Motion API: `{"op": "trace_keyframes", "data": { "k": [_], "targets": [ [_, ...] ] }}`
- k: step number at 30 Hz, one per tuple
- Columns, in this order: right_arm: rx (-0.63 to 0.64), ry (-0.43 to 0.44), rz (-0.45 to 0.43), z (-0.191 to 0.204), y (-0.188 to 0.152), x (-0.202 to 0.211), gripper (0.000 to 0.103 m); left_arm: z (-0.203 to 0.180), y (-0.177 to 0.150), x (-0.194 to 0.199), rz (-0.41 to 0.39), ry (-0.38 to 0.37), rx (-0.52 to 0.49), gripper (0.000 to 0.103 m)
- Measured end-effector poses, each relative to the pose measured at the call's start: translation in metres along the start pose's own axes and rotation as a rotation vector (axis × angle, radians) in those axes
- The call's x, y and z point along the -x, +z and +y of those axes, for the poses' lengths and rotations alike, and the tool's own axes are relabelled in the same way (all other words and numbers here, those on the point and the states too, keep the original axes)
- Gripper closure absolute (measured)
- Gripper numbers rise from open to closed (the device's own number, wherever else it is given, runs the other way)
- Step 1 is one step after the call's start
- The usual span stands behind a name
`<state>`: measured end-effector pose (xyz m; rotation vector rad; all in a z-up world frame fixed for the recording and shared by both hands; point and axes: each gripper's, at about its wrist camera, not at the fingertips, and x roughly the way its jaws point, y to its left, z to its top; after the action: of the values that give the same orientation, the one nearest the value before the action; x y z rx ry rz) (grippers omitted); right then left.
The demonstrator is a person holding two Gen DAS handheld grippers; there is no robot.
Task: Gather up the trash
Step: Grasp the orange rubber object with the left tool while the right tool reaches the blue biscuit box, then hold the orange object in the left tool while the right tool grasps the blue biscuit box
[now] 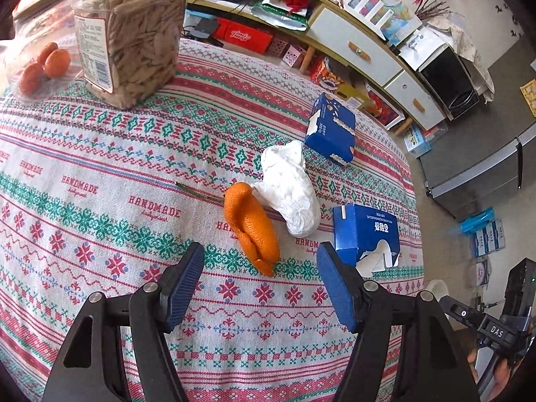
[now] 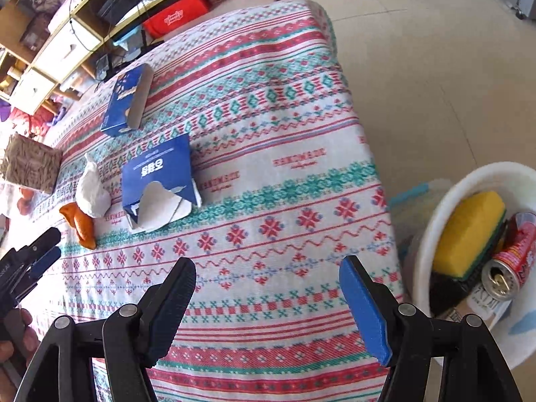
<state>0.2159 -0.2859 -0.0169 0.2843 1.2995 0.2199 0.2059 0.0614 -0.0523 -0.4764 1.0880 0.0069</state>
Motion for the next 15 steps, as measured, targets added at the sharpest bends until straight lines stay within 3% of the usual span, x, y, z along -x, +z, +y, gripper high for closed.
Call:
{"op": "trace_keyframes", "data": {
  "k": [7, 9, 11, 15],
  "targets": [
    [-0.069, 0.114, 0.015, 0.021, 0.018, -0.033, 0.027, 0.002, 0.005, -0.022, -0.001, 0.019, 0.007, 0.036],
    [-0.094, 0.122, 0.008, 0.026, 0.025, -0.044, 0.027, 0.005, 0.006, -0.027, 0.008, 0.022, 0.003, 0.061],
    [-0.109, 0.127, 0.008, 0.031, 0.03, -0.055, 0.027, 0.006, 0.007, -0.032, 0.033, 0.018, -0.014, 0.079],
    [-0.123, 0.111, 0.01, 0.037, 0.038, -0.075, 0.027, 0.011, 0.007, -0.03, 0.029, 0.0, -0.01, 0.086]
  ]
}}
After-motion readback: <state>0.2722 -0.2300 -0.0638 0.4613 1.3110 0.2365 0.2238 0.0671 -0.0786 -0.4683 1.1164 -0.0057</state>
